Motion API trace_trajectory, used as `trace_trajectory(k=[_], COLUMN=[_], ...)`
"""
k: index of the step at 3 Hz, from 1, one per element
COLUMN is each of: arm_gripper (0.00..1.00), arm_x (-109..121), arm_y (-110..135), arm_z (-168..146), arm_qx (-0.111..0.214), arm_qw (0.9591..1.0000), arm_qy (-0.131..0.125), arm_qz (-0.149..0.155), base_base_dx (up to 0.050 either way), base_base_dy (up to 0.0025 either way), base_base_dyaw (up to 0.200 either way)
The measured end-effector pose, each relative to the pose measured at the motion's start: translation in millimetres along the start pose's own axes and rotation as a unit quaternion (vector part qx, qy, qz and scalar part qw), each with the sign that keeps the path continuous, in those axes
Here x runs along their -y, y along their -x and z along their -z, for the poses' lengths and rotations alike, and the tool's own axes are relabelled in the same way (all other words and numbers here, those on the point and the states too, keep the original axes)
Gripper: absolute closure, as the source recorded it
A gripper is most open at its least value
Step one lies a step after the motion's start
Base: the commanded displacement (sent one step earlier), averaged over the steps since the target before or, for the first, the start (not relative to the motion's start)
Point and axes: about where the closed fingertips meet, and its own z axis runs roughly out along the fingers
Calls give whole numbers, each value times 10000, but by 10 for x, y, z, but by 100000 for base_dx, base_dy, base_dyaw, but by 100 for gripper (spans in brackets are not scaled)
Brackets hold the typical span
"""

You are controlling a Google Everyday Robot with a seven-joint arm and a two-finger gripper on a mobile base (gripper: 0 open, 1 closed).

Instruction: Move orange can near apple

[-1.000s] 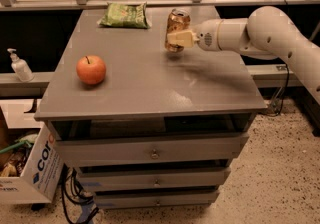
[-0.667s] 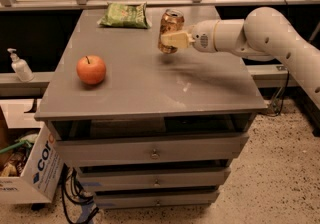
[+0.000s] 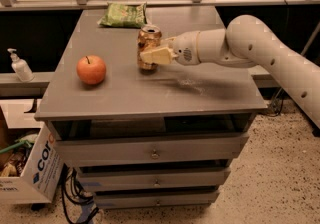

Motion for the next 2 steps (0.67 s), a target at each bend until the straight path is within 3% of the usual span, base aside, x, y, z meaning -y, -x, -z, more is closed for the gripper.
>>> trace_trajectory(k=[2], arm_gripper=[100], arm_x=[-286], arm_y=[-81], arm_z=[-487], arm_qx=[-323], arm_qw=[9970], arm_qy=[423], arm_qz=[571], base_base_dx=[0], base_base_dy=[0], base_base_dyaw=[0])
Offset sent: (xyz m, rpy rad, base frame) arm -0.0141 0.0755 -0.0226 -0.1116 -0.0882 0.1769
